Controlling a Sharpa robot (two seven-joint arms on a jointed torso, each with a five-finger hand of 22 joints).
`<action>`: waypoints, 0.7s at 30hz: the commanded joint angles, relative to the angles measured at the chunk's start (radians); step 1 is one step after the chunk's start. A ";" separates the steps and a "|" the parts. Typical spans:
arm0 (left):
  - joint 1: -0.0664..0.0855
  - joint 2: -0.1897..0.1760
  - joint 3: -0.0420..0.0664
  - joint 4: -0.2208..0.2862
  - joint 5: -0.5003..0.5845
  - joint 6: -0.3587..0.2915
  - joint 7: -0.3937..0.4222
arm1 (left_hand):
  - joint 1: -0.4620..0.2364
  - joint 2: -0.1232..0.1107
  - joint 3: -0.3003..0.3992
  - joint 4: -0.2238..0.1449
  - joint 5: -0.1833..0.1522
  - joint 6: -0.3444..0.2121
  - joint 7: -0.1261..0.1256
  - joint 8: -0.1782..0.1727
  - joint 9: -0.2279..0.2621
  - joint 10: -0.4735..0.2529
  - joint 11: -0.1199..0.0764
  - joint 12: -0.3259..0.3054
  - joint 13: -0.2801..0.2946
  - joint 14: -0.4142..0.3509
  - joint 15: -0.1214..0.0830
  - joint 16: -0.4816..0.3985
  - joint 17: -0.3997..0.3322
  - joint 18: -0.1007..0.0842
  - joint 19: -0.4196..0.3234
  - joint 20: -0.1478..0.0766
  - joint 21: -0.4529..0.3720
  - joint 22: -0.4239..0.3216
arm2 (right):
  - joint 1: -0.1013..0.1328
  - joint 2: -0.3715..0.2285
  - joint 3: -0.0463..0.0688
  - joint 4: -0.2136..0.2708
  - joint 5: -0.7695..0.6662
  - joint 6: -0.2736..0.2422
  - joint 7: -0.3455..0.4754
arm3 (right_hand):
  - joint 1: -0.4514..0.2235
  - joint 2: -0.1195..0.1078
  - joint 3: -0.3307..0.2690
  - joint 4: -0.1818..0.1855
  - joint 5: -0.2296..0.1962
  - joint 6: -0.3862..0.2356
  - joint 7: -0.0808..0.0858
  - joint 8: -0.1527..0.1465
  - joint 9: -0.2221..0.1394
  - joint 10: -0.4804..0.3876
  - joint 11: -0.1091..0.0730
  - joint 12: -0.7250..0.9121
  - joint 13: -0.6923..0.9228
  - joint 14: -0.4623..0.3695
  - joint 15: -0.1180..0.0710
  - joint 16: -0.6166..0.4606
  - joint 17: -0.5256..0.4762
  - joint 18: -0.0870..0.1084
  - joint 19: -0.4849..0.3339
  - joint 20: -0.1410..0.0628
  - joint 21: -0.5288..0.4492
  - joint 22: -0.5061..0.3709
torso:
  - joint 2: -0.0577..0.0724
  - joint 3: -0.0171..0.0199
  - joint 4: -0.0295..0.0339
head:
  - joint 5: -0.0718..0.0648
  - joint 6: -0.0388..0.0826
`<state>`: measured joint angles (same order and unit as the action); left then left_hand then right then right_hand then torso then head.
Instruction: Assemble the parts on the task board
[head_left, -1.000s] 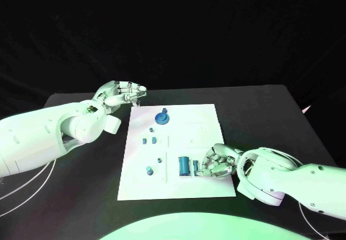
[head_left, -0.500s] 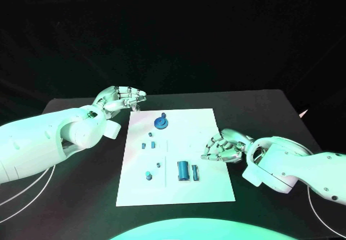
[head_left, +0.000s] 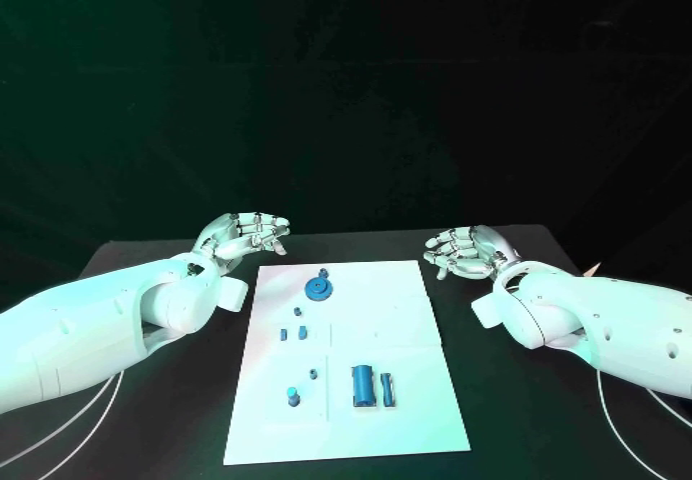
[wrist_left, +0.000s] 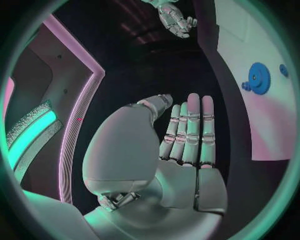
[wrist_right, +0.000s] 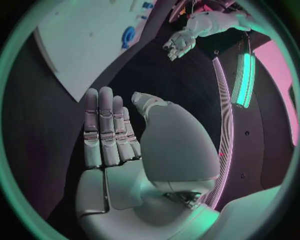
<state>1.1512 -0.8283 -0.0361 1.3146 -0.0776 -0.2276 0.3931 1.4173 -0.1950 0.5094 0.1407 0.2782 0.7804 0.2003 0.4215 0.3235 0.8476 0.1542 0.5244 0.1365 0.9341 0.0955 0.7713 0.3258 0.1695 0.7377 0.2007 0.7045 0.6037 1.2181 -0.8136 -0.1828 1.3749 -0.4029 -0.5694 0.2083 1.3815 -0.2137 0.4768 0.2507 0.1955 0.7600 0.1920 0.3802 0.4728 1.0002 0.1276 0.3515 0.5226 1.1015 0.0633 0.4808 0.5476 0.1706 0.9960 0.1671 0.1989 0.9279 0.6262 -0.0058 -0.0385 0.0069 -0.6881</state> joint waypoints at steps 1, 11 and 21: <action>-0.008 0.021 0.000 -0.036 0.094 -0.030 0.096 | -0.009 -0.011 0.019 0.012 -0.003 -0.019 0.023 -0.007 -0.011 0.015 0.014 -0.060 -0.041 -0.028 0.018 -0.143 -0.045 0.003 -0.048 0.027 -0.124 -0.079 | 0.001 0.037 0.003 -0.080 0.211 0.042 0.171 | -0.015 -0.010 0.016 -0.010 -0.016 0.009 0.022 -0.038 -0.039 0.010 0.014 -0.088 -0.146 -0.072 0.036 -0.138 -0.066 0.012 -0.049 0.036 -0.106 -0.120 | -0.016 0.0042 0.0002 | 0.008 0.024; -0.022 0.038 0.002 -0.041 0.054 -0.054 0.052 | -0.604 0.195 -0.509 -0.141 -0.278 -0.780 -0.200 -0.421 -0.323 -0.848 -0.154 -0.524 -0.137 -0.934 -0.096 -0.771 -0.326 -0.169 -0.738 -0.201 -0.705 -0.604 | -0.017 0.061 0.025 -0.097 0.163 -0.005 0.121 | -0.596 0.214 -0.477 -0.251 -0.195 -0.760 -0.192 -0.380 -0.473 -1.000 -0.128 -0.352 -0.523 -1.101 -0.063 -0.481 -0.548 -0.171 -0.996 -0.167 -0.199 -0.928 | -0.031 0.0047 0.0108 | 0.004 0.041; -0.057 0.043 0.017 0.090 0.065 -0.270 0.085 | -1.417 0.195 -0.509 -0.141 -0.278 -0.780 -0.200 -0.421 -0.323 -0.848 -0.154 -0.524 -0.137 -0.934 -0.096 -0.771 -0.326 -0.169 -0.738 -0.201 -0.705 -0.604 | -0.119 0.042 0.132 0.101 0.325 -0.137 0.250 | -1.381 0.214 -0.477 -0.251 -0.195 -0.760 -0.192 -0.380 -0.473 -1.000 -0.128 -0.352 -0.523 -1.101 -0.063 -0.481 -0.548 -0.171 -0.996 -0.167 -0.199 -0.928 | -0.082 0.0057 0.0384 | -0.007 0.088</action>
<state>1.0996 -0.7893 -0.0198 1.3849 -0.0199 -0.3692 0.4463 0.3753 -0.0182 0.0424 0.0140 0.0225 0.0605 0.0194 0.0324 0.0226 0.0734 0.0163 0.0254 0.0057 0.0703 0.0140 0.0289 0.0192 0.0208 0.0564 0.0244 0.0231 0.0253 1.1086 -0.7673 -0.0540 1.4542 -0.1693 -0.6284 0.3657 0.3410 -0.0183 0.0410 0.0158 0.0135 0.0664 0.0179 0.0244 0.0324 0.1004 0.0137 0.0182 0.0183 0.0944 0.0098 0.0217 0.0345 0.0294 0.0790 0.0187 0.0087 0.0545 0.5604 -0.0005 -0.0091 0.0015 -0.6082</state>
